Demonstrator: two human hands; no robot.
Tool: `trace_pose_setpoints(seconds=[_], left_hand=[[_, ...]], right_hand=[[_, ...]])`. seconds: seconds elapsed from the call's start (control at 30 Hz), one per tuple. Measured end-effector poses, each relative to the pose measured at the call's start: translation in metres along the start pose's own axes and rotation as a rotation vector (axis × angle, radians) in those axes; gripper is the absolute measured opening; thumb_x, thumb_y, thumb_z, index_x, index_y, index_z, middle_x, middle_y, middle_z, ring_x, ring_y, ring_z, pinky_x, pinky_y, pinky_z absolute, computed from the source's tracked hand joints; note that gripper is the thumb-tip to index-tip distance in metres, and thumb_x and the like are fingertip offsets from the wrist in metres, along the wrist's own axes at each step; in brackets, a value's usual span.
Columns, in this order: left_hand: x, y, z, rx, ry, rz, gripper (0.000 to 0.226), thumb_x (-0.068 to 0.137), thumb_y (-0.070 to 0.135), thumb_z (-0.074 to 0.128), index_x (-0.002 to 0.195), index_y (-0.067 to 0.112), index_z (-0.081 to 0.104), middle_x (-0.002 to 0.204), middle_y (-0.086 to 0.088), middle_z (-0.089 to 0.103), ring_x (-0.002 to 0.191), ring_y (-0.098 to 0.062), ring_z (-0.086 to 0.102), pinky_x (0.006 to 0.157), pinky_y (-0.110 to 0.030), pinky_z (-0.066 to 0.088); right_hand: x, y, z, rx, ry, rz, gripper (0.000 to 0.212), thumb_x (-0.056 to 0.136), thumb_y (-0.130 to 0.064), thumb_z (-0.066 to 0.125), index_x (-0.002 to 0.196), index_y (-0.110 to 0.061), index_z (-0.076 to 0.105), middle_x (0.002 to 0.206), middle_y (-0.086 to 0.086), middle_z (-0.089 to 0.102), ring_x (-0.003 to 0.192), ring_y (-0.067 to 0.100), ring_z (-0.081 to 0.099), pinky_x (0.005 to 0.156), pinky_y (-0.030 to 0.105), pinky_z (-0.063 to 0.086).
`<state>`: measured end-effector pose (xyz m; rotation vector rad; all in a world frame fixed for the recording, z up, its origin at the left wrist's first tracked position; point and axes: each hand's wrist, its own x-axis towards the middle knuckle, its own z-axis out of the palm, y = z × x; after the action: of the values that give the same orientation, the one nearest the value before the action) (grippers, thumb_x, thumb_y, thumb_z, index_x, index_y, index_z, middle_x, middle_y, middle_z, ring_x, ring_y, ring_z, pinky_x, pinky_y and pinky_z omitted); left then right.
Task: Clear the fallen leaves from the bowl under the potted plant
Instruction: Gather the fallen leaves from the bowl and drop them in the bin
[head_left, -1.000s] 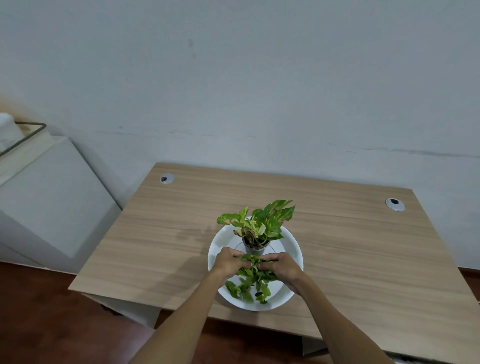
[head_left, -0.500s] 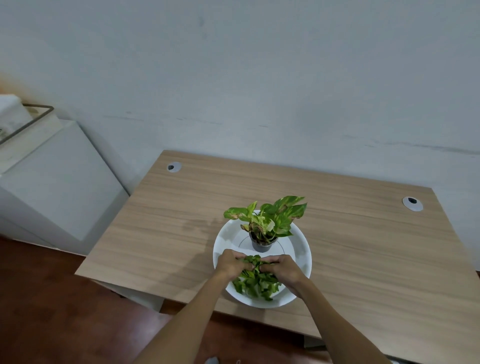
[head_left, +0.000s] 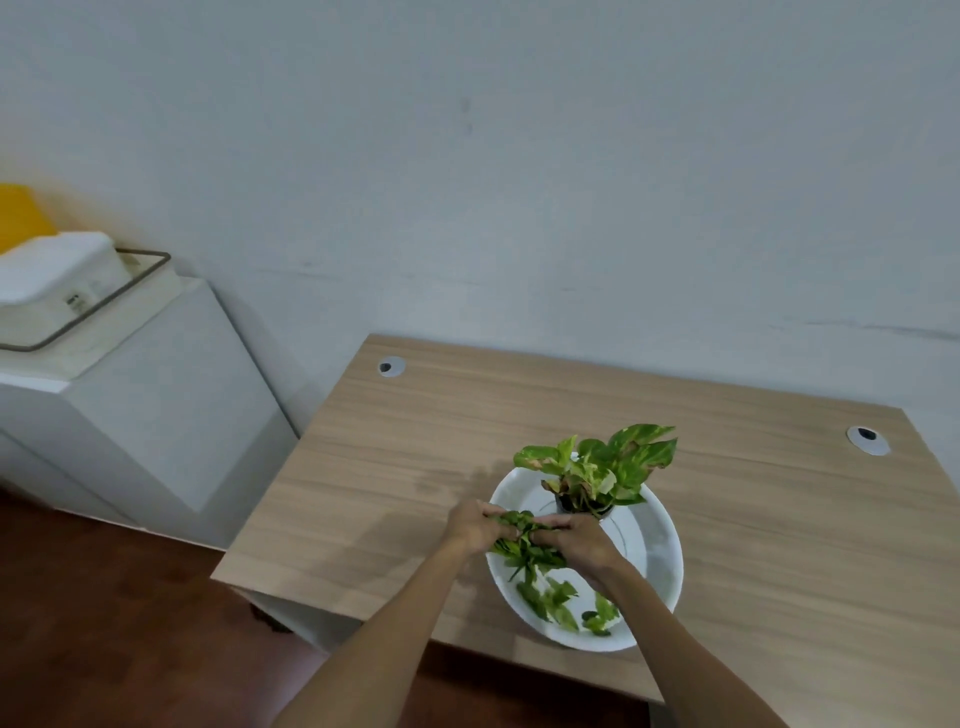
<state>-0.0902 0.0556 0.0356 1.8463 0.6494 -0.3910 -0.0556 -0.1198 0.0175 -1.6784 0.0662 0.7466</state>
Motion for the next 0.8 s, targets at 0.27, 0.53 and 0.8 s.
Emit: trace_pose_setpoints(seconds=[0.27,0.53,0.8], left_hand=[[0.001,-0.034,-0.111,-0.011,0.053,0.046,0.035,0.063,0.015,0.086,0.096,0.010,0.079,0.095,-0.005,0.077,0.090,-0.017,0.072,0.079,-0.025,0.056],[-0.009,-0.089,-0.242,-0.112,0.129,0.038,0.032,0.064,0.016,0.085,0.095,0.010,0.079,0.092,-0.003,0.077,0.088,-0.016,0.072,0.085,-0.031,0.058],[-0.010,-0.138,-0.341,-0.189,0.269,0.009,0.027,0.067,0.015,0.086,0.093,0.015,0.080,0.092,-0.001,0.077,0.081,-0.010,0.070,0.075,-0.021,0.055]], right_hand=[[0.011,-0.042,0.112,-0.043,0.008,-0.042,0.015,0.080,0.001,0.071,0.089,-0.009,0.079,0.087,0.011,0.078,0.083,0.023,0.074,0.079,0.031,0.059],[0.032,-0.078,0.250,-0.133,-0.066,-0.062,0.014,0.079,-0.001,0.072,0.089,-0.008,0.078,0.079,0.008,0.077,0.071,0.017,0.072,0.065,0.024,0.055],[0.065,-0.108,0.356,-0.234,-0.188,-0.094,0.016,0.078,-0.002,0.074,0.089,-0.013,0.079,0.082,0.008,0.078,0.076,0.018,0.073,0.070,0.027,0.057]])
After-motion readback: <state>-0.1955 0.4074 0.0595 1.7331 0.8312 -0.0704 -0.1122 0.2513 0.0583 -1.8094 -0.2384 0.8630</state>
